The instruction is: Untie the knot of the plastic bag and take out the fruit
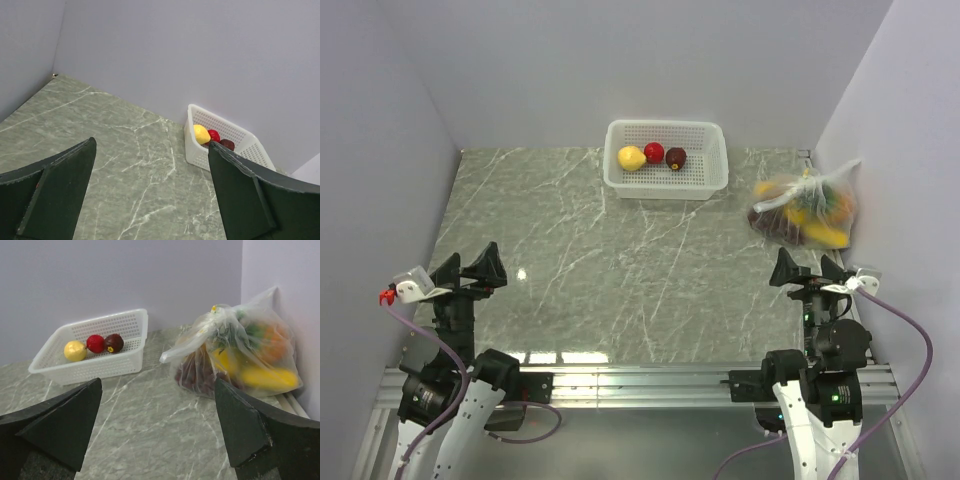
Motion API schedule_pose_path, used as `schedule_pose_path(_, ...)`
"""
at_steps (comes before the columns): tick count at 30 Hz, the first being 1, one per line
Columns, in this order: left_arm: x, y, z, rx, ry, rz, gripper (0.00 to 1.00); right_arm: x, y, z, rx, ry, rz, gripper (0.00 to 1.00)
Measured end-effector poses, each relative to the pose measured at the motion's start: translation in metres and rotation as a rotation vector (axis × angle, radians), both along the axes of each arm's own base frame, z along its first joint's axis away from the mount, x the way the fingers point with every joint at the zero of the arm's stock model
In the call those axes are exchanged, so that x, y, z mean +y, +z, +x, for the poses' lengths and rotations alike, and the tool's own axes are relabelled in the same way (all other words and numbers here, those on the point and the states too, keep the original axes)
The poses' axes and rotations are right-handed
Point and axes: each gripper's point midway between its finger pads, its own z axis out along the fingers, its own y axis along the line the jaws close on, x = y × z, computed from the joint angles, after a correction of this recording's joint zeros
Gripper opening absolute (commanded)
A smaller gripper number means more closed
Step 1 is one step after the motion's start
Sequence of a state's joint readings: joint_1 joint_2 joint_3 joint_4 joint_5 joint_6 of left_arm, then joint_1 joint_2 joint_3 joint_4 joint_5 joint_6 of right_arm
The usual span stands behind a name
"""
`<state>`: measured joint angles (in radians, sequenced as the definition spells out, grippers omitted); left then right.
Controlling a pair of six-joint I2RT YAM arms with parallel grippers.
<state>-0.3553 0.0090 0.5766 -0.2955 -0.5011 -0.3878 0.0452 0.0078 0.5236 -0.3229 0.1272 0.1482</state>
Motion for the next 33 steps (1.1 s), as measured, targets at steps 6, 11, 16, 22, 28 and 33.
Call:
schedule_pose_path(6, -0.001, 0.001, 0.000, -0.003, -0.006, 0.001, 0.99, -0.003, 0.000, 0.000, -0.002, -0.019, 0.022, 1.00)
schedule_pose_path(11, -0.002, 0.001, 0.000, -0.004, -0.009, -0.001, 0.99, -0.004, 0.000, 0.000, -0.005, -0.024, 0.041, 1.00)
schedule_pose_path(16, -0.003, 0.000, 0.000, -0.003, -0.016, -0.025, 0.99, -0.012, 0.003, -0.003, -0.020, -0.074, 0.138, 1.00)
schedule_pose_path(22, -0.007, -0.006, 0.006, 0.031, -0.029, -0.037, 0.99, -0.025, 0.036, 0.001, 0.017, -0.164, 0.280, 1.00)
schedule_pose_path(28, -0.021, -0.034, 0.029, 0.193, -0.043, 0.002, 0.99, -0.035, 0.002, 0.062, 0.248, -0.304, 0.380, 1.00)
schedule_pose_path(33, -0.033, -0.053, 0.037, 0.281, -0.081, 0.043, 0.99, -0.050, -0.036, 0.102, 0.398, -0.461, 0.401, 1.00)
